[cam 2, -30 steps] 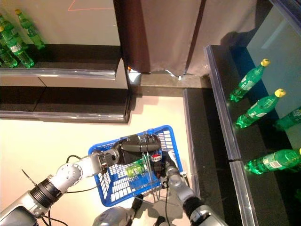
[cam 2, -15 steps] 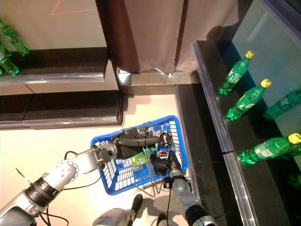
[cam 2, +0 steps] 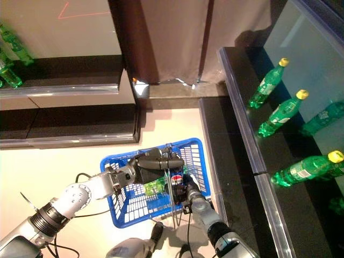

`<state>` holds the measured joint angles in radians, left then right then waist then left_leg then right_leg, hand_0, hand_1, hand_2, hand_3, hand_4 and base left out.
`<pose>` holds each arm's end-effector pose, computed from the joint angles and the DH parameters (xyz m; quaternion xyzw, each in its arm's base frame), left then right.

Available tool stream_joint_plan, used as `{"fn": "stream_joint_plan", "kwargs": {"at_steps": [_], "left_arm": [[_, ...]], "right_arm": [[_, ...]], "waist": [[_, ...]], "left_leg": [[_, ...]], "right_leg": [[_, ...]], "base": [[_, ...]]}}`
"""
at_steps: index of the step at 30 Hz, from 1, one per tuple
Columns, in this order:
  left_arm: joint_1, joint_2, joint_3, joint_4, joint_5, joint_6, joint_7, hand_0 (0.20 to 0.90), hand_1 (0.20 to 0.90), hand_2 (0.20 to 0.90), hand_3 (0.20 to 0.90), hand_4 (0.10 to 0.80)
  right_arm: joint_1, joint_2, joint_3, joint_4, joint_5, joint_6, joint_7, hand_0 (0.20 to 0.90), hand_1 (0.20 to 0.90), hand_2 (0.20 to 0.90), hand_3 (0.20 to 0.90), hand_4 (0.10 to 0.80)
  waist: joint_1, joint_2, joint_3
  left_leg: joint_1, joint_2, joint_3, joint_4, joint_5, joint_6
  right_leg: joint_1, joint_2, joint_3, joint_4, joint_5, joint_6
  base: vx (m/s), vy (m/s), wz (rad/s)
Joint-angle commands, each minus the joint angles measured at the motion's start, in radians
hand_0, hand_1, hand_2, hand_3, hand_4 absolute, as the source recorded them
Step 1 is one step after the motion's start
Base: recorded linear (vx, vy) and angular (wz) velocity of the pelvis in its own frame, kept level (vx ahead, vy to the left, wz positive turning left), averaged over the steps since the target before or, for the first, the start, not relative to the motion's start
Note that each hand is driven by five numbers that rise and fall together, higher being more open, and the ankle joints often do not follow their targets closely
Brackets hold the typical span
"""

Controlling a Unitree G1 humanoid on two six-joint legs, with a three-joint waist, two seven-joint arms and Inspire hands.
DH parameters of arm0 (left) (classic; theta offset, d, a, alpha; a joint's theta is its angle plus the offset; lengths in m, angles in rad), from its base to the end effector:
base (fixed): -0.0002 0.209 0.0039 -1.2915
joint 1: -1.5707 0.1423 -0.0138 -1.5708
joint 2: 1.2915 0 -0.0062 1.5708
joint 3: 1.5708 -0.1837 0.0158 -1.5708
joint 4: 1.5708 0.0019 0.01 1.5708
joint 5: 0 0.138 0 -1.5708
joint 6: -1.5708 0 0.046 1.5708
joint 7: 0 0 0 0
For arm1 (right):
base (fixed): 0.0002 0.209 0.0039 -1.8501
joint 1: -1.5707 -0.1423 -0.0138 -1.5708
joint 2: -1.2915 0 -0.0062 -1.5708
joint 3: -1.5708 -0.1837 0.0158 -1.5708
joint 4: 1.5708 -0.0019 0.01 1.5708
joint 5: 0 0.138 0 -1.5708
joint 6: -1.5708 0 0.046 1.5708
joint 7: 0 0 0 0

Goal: Pick up the drink and place into the basket.

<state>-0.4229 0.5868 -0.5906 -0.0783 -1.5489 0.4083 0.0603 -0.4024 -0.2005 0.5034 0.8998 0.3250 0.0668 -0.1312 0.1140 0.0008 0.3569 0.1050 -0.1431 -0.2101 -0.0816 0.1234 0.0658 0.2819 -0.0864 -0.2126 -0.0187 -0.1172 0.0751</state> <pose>0.2348 0.1203 0.0999 -0.3149 0.2702 -0.3575 0.8367 0.2360 -0.1386 -0.0380 -0.1242 0.3080 0.0782 0.9400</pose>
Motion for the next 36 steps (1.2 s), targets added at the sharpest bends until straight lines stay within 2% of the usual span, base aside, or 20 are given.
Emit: {"fn": "stream_joint_plan", "kwargs": {"at_steps": [1, 10, 11, 13, 21, 24, 25, 26, 31, 36], "left_arm": [[-0.183, -0.338, 0.094, -0.160, -0.139, -0.151, -0.233, 0.300, 0.300, 0.300, 0.200, 0.100], [-0.209, -0.398, 0.027, -0.183, -0.126, -0.150, -0.191, 0.300, 0.300, 0.300, 0.200, 0.100], [-0.209, -0.403, 0.019, -0.182, -0.121, -0.151, -0.190, 0.300, 0.300, 0.300, 0.200, 0.100], [-0.211, -0.413, 0.011, -0.181, -0.118, -0.155, -0.178, 0.300, 0.300, 0.300, 0.200, 0.100], [-0.213, -0.403, 0.027, -0.158, -0.125, -0.180, -0.130, 0.300, 0.300, 0.300, 0.200, 0.100], [-0.196, -0.356, 0.067, -0.137, -0.133, -0.190, -0.146, 0.300, 0.300, 0.300, 0.200, 0.100], [-0.194, -0.354, 0.070, -0.138, -0.134, -0.190, -0.145, 0.300, 0.300, 0.300, 0.200, 0.100], [-0.171, -0.327, 0.096, -0.135, -0.124, -0.198, -0.153, 0.300, 0.300, 0.300, 0.200, 0.100], [-0.090, -0.254, 0.183, -0.149, -0.129, -0.208, -0.158, 0.300, 0.300, 0.300, 0.200, 0.100], [0.000, -0.209, 0.279, -0.127, -0.113, -0.222, -0.165, 0.300, 0.300, 0.300, 0.200, 0.100]], "right_arm": [[-0.026, 0.024, 0.075, 0.096, -0.008, 0.014, 0.047, 0.300, 0.300, 0.300, 0.200, 0.100], [-0.126, 0.069, 0.081, 0.217, -0.033, 0.179, 0.070, 0.300, 0.300, 0.300, 0.200, 0.100], [-0.133, 0.071, 0.087, 0.225, -0.023, 0.185, 0.064, 0.469, 0.469, 0.469, 0.398, 0.298], [-0.151, 0.081, 0.088, 0.231, -0.013, 0.190, 0.053, 0.900, 0.900, 0.900, 0.900, 0.800], [-0.189, 0.059, 0.095, 0.127, 0.032, 0.111, -0.062, 0.900, 0.900, 0.900, 0.900, 0.800], [-0.139, 0.000, 0.070, -0.101, 0.060, 0.078, -0.180, 0.900, 0.900, 0.900, 0.900, 0.800], [-0.134, -0.003, 0.070, -0.111, 0.064, 0.076, -0.184, 0.900, 0.900, 0.900, 0.900, 0.800], [-0.076, -0.038, 0.054, -0.249, 0.031, 0.058, -0.208, 0.900, 0.900, 0.900, 0.900, 0.800], [0.102, -0.139, -0.021, -0.532, -0.042, 0.017, -0.172, 0.900, 0.900, 0.900, 0.900, 0.800], [0.203, -0.219, -0.126, -0.694, -0.019, -0.047, -0.102, 0.900, 0.900, 0.900, 0.900, 0.800]], "waist": [[0.022, 0.031, -0.350], [0.045, 0.023, -0.355], [0.047, 0.022, -0.355], [0.052, 0.021, -0.356], [0.053, 0.017, -0.347], [0.038, 0.017, -0.339], [0.037, 0.017, -0.339], [0.022, 0.016, -0.334], [-0.018, 0.015, -0.326], [-0.050, 0.013, -0.322]], "left_leg": [[0.068, 0.043, 0.146, 0.024, -0.180, -0.074], [0.073, 0.040, 0.130, 0.032, -0.186, -0.075], [0.073, 0.040, 0.128, 0.033, -0.186, -0.075], [0.072, 0.039, 0.125, 0.035, -0.187, -0.075], [0.068, 0.036, 0.117, 0.042, -0.186, -0.072], [0.065, 0.037, 0.121, 0.042, -0.184, -0.070], [0.065, 0.037, 0.122, 0.041, -0.184, -0.070], [0.065, 0.037, 0.125, 0.039, -0.184, -0.067], [0.066, 0.038, 0.142, 0.035, -0.183, -0.061], [0.072, 0.043, 0.167, 0.031, -0.184, -0.059]], "right_leg": [[-0.106, 0.022, -0.011, -0.038, 0.113, 0.022], [-0.094, 0.019, -0.023, -0.033, 0.107, 0.017], [-0.094, 0.018, -0.023, -0.031, 0.107, 0.017], [-0.093, 0.018, -0.025, -0.031, 0.107, 0.016], [-0.101, 0.010, -0.026, -0.016, 0.107, 0.017], [-0.106, 0.008, -0.021, -0.010, 0.106, 0.020], [-0.107, 0.008, -0.020, -0.010, 0.106, 0.020], [-0.112, 0.008, -0.012, -0.005, 0.105, 0.022], [-0.123, 0.012, 0.011, -0.001, 0.106, 0.031], [-0.128, 0.025, 0.047, -0.008, 0.109, 0.035]], "base": [[0.037, 0.008, 0.04], [0.036, 0.013, 0.01], [0.032, 0.017, 0.02], [0.028, 0.017, 0.04], [0.005, 0.021, 0.04], [-0.008, 0.012, 0.00], [-0.038, 0.028, 0.00], [0.000, 0.000, 0.00], [-0.042, 0.014, 0.04], [-0.038, -0.004, -0.17]]}}
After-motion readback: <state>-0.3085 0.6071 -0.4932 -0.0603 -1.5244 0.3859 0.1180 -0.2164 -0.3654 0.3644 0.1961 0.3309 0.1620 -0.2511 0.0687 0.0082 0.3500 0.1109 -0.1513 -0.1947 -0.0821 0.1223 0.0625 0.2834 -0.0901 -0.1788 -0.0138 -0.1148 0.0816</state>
